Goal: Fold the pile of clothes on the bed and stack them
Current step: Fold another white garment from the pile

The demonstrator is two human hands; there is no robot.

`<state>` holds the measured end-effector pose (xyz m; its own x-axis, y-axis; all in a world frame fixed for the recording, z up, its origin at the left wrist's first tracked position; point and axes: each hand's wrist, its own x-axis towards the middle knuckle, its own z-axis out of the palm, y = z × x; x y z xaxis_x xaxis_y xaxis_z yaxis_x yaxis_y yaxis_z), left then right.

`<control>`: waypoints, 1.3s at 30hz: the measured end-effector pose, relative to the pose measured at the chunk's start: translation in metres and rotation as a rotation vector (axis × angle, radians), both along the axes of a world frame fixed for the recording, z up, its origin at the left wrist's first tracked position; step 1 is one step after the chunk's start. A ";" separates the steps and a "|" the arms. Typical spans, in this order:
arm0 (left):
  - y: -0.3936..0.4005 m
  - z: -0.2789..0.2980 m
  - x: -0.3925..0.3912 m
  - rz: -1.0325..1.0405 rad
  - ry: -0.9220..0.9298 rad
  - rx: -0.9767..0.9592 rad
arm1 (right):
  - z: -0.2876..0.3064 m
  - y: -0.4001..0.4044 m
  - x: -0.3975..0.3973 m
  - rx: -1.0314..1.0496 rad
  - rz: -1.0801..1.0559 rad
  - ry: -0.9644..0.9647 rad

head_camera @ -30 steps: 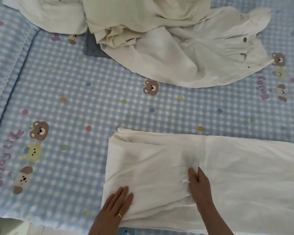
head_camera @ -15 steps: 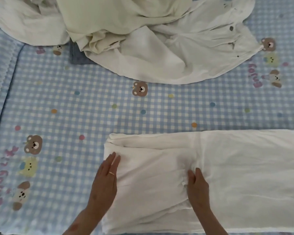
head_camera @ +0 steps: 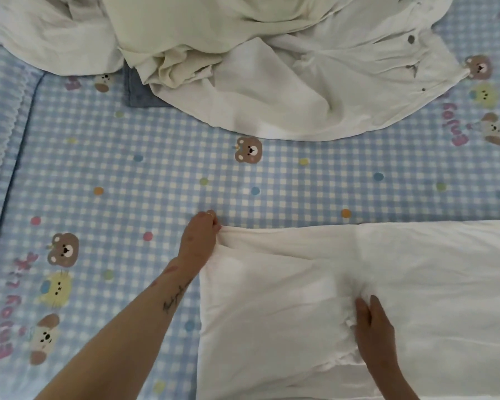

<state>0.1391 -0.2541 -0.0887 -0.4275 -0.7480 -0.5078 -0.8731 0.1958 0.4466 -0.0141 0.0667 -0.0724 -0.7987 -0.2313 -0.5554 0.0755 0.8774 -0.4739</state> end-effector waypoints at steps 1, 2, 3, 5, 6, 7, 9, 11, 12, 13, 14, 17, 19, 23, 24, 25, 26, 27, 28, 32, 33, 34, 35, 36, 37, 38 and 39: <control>0.010 0.003 0.004 0.046 0.034 -0.062 | 0.000 -0.004 -0.002 -0.014 0.010 -0.016; 0.021 0.007 0.011 0.096 0.059 -0.152 | -0.001 -0.010 -0.001 -0.026 0.017 -0.037; 0.034 0.012 0.022 0.135 0.062 -0.239 | 0.000 -0.016 0.001 -0.036 0.024 -0.054; 0.061 0.024 0.044 0.155 0.032 -0.335 | -0.002 -0.024 0.008 -0.051 0.016 -0.074; 0.074 0.028 0.054 0.134 0.012 -0.339 | -0.002 -0.024 0.011 -0.050 0.006 -0.082; 0.087 0.029 0.063 0.095 -0.001 -0.342 | -0.002 -0.024 0.013 -0.042 0.005 -0.083; 0.112 0.032 0.071 -0.034 -0.006 -0.352 | 0.001 -0.024 0.016 0.017 0.037 -0.063; 0.135 0.033 0.069 -0.209 0.016 -0.327 | 0.005 -0.026 0.018 0.142 0.110 0.139; 0.144 0.031 0.066 -0.288 0.025 -0.312 | 0.006 -0.029 0.021 0.170 0.184 0.302; 0.151 0.028 0.064 -0.346 0.018 -0.302 | 0.007 -0.033 0.025 0.165 0.302 0.438; 0.155 0.022 0.063 -0.385 -0.004 -0.295 | 0.007 -0.039 0.030 0.140 0.455 0.521; 0.156 0.000 0.064 -0.458 -0.075 -0.282 | -0.009 -0.049 0.038 0.153 0.760 0.473; 0.152 -0.017 0.066 -0.514 -0.126 -0.264 | -0.028 -0.049 0.036 0.204 0.793 0.391; 0.148 -0.021 0.063 -0.491 -0.174 -0.243 | -0.036 -0.051 0.030 0.136 0.806 0.331; 0.151 -0.014 0.060 -0.470 -0.157 -0.238 | -0.031 -0.045 0.027 0.096 0.805 0.325; 0.155 -0.005 0.053 -0.448 -0.113 -0.243 | -0.024 -0.035 0.020 0.067 0.783 0.313; 0.159 0.004 0.042 -0.438 -0.058 -0.258 | -0.017 -0.023 0.010 0.053 0.729 0.319; 0.163 0.012 0.029 -0.449 -0.004 -0.283 | -0.012 -0.009 -0.002 0.063 0.652 0.323; 0.169 0.019 0.007 -0.488 0.052 -0.304 | -0.008 0.010 -0.019 0.099 0.560 0.333; 0.186 0.030 -0.112 -0.676 0.121 -0.316 | 0.009 0.093 -0.090 0.317 0.331 0.328; 0.189 0.026 -0.144 -0.705 0.100 -0.317 | 0.012 0.114 -0.108 0.367 0.298 0.308; 0.190 0.020 -0.173 -0.731 0.073 -0.281 | 0.013 0.135 -0.124 0.405 0.259 0.302; 0.192 0.012 -0.200 -0.758 0.051 -0.239 | 0.014 0.154 -0.138 0.437 0.228 0.314; 0.195 0.005 -0.224 -0.792 0.037 -0.211 | 0.014 0.171 -0.150 0.466 0.202 0.340; 0.195 0.001 -0.243 -0.827 0.025 -0.205 | 0.015 0.182 -0.158 0.492 0.184 0.366; 0.201 -0.002 -0.266 -0.865 0.024 -0.209 | 0.014 0.194 -0.167 0.505 0.165 0.384; 0.207 -0.003 -0.288 -0.889 0.032 -0.211 | 0.015 0.203 -0.174 0.517 0.140 0.400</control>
<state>-0.1487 -0.0466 -0.0913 -0.9022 -0.2121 -0.3756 -0.3489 0.8708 0.3464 -0.1877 0.2696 -0.0574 -0.9481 -0.1316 -0.2895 -0.1501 0.9877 0.0425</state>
